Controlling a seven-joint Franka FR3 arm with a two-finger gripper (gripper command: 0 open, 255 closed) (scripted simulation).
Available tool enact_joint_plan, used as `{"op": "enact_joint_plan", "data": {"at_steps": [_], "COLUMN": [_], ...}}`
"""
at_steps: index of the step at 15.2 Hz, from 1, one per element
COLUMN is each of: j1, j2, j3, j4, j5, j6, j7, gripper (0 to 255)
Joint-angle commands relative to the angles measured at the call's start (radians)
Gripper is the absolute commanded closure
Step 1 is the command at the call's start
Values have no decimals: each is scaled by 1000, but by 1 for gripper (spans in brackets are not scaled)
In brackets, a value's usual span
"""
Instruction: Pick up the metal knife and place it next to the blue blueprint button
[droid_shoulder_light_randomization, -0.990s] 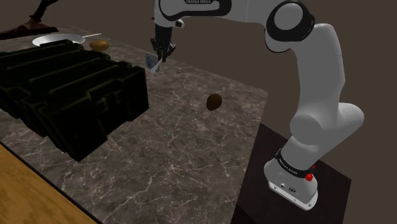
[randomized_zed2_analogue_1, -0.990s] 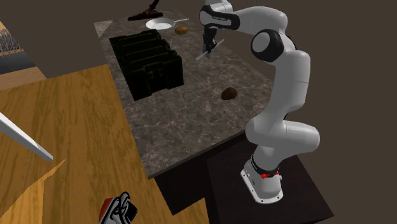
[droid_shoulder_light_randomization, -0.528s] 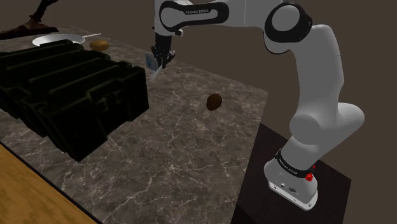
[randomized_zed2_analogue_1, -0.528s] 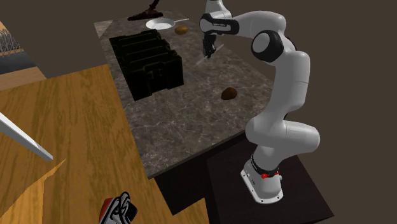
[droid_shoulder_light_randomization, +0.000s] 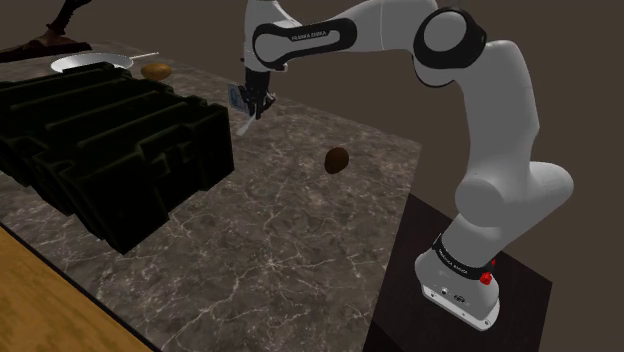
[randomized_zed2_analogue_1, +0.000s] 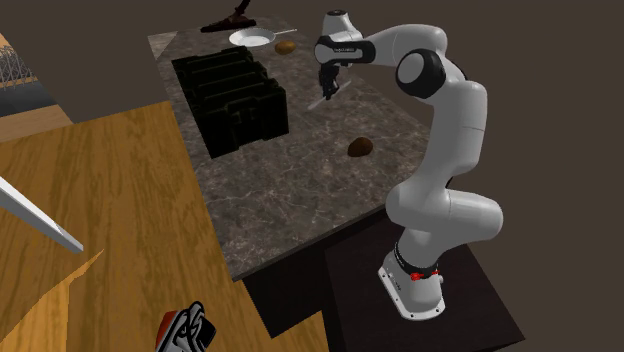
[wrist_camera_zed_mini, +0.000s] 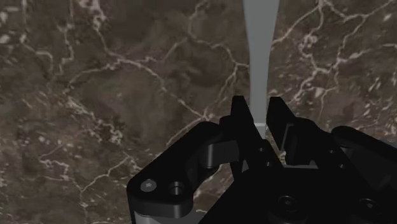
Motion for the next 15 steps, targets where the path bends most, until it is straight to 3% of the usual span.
{"op": "enact_joint_plan", "data": {"at_steps": [1,10,11,15], "j1": [1,1,1,1], "j2": [10,19,19,19], "j3": [-5,-11,-11,-11], "j4": [-9,-21,-21,-21], "j5": [-7,-14,-14,-14], "j6": [18,37,37,37], "j7": [4,8,8,8], "gripper": [255,255,0,0]}}
